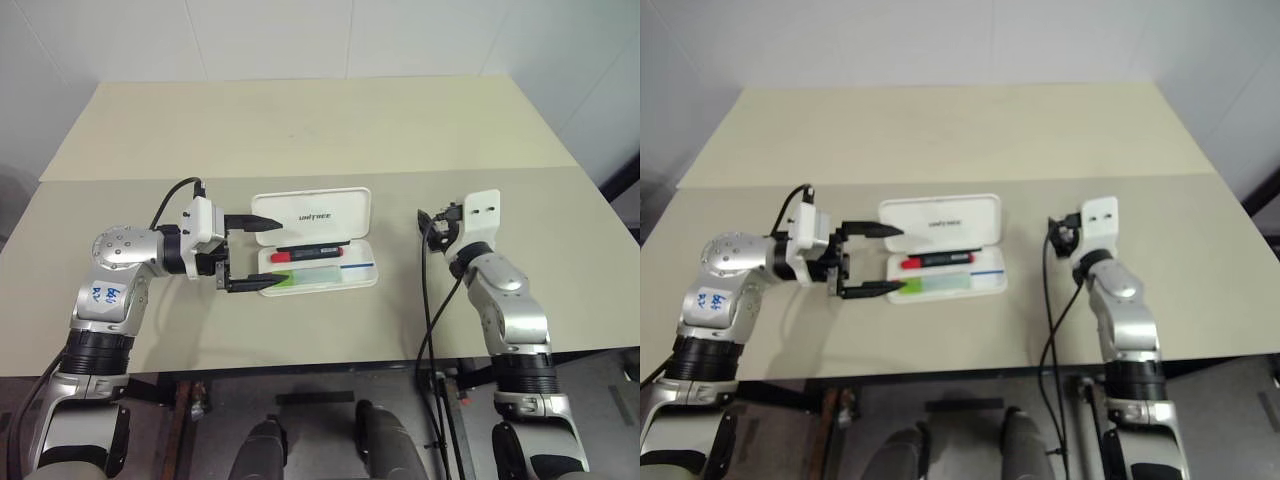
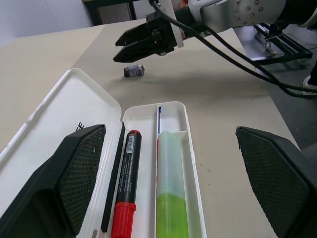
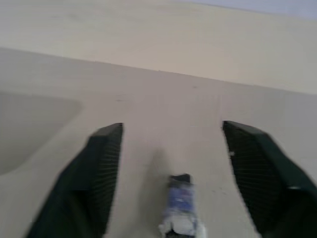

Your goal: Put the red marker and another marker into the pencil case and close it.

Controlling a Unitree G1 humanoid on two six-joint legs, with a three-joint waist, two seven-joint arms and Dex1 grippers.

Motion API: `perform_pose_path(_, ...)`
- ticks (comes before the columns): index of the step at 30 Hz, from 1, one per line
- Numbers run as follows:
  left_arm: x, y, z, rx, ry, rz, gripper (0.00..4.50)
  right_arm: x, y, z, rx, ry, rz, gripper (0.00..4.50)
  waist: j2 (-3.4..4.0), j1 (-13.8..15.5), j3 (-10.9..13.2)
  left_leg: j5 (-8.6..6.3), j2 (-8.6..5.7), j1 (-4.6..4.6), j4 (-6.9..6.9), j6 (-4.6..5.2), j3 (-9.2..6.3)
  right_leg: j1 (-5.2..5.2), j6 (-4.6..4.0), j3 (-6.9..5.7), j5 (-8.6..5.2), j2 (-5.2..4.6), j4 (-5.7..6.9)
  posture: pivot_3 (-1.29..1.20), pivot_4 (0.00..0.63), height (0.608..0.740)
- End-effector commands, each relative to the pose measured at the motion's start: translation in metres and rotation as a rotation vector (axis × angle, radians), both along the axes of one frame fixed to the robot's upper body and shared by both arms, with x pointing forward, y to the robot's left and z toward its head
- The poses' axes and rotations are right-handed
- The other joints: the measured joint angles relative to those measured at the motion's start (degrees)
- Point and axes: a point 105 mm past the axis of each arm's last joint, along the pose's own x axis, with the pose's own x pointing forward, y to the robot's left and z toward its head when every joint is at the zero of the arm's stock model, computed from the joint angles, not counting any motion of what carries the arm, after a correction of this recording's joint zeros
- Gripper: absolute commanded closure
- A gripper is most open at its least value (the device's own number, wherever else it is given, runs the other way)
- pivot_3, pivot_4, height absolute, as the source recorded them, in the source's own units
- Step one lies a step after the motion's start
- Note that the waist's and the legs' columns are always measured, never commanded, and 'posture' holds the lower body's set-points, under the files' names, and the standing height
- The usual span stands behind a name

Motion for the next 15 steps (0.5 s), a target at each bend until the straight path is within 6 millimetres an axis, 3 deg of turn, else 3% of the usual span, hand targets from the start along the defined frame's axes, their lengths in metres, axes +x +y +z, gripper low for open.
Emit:
perform_pose_path(1, -0.002, 0.001, 0.007, -0.007, -0.038, -0.005, 0.0, -0.007, 0.005, -0.011, 0.04, 0.014, -0.024, 0.25, 0.0, 0.0, 0.0, 0.0, 0.0, 0.0, -0.01, 0.0, 0.0, 0.0, 0.0, 0.0, 0.0, 0.0, 0.01, 0.0, 0.15, 0.74)
perform_pose_path(3, -0.002, 0.001, 0.007, -0.005, -0.038, -0.008, 0.0, -0.009, 0.009, -0.029, 0.079, 0.065, -0.034, 0.25, 0.0, 0.0, 0.0, 0.0, 0.0, 0.0, -0.04, 0.0, 0.0, 0.0, 0.0, 0.0, 0.0, 0.0, 0.04, 0.0, 0.15, 0.74)
perform_pose_path(9, -0.002, -0.001, 0.009, -0.006, -0.041, -0.013, 0.0, -0.007, -0.003, -0.046, 0.127, 0.106, -0.117, 0.25, -0.02, 0.0, 0.0, 0.0, 0.0, 0.03, -0.01, 0.0, 0.0, 0.02, 0.0, 0.01, 0.0, 0.0, -0.05, 0.0, 0.15, 0.74)
perform_pose_path(12, -0.002, -0.002, 0.009, -0.008, -0.043, -0.017, 0.0, -0.002, -0.004, -0.043, 0.171, 0.091, -0.124, 0.89, -0.02, -0.1, 0.0, 0.01, 0.0, 0.07, 0.06, 0.01, 0.01, 0.06, -0.02, 0.01, -0.01, 0.0, -0.08, 0.0, 0.15, 0.74)
perform_pose_path(15, -0.001, -0.003, 0.01, -0.011, -0.047, -0.017, 0.0, 0.002, 0.001, -0.036, 0.178, 0.07, -0.105, 1.98, -0.02, -0.1, 0.0, 0.05, 0.0, 0.06, 0.13, 0.04, 0.01, 0.09, -0.05, 0.02, 0.0, 0.0, -0.12, 0.0, 0.15, 0.74)
